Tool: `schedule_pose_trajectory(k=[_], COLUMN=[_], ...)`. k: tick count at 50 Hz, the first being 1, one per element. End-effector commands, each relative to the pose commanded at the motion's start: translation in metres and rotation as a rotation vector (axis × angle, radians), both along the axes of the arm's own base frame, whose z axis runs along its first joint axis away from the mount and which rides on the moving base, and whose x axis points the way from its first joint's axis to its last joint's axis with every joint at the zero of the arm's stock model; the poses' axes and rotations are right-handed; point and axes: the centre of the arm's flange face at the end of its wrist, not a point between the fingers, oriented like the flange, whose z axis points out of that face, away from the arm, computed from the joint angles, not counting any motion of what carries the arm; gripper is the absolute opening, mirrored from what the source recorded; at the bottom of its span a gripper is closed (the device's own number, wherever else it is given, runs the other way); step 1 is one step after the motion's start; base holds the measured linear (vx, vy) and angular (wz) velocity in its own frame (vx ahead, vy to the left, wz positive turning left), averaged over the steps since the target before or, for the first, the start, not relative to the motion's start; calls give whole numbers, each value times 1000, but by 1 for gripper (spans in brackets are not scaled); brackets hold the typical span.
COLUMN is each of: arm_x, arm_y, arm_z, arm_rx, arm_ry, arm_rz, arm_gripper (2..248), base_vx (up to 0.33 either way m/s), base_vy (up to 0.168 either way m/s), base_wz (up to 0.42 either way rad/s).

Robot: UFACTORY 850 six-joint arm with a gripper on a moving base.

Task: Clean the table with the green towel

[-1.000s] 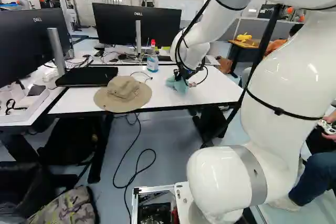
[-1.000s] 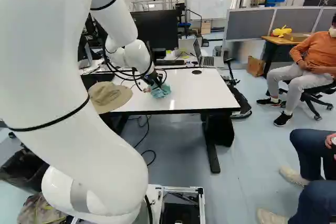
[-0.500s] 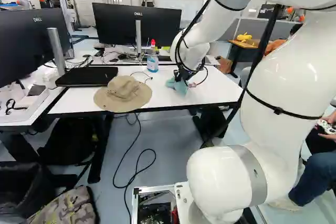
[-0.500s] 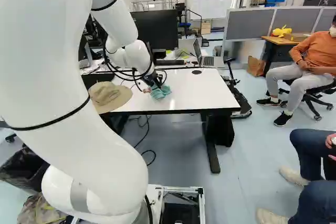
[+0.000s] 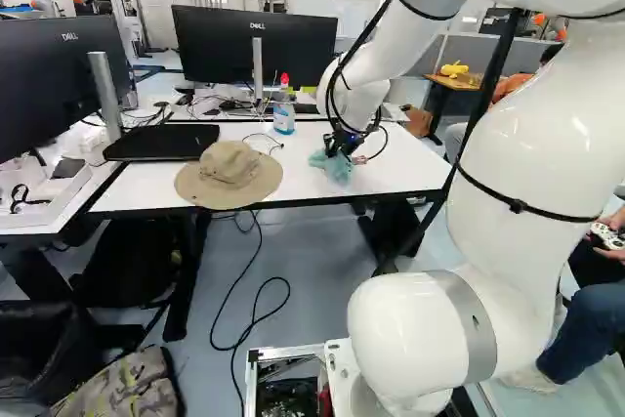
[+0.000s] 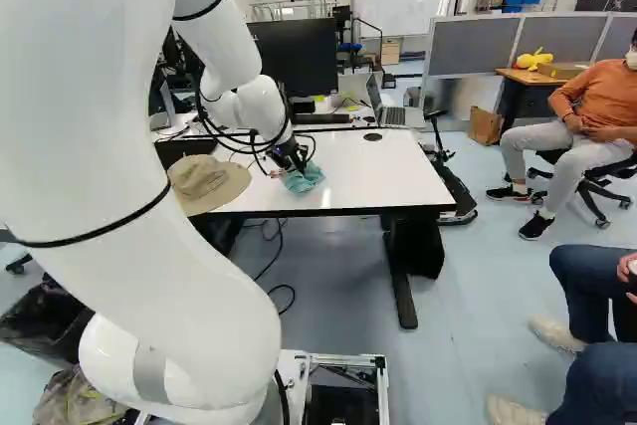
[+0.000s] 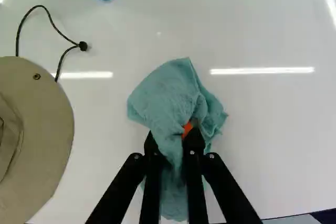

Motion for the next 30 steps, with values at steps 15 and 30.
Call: schedule_pose_trajectory(k=[15, 30], arm_x=[-4, -5], arm_y=[0, 0], arm_z=[-2, -3], arm_rx=[0, 0], arm_ry=[51, 59], arm_rz=[0, 0], arm_gripper=[49, 49], base_vx=[0, 0], base_vy=[0, 0], base_wz=[0, 0])
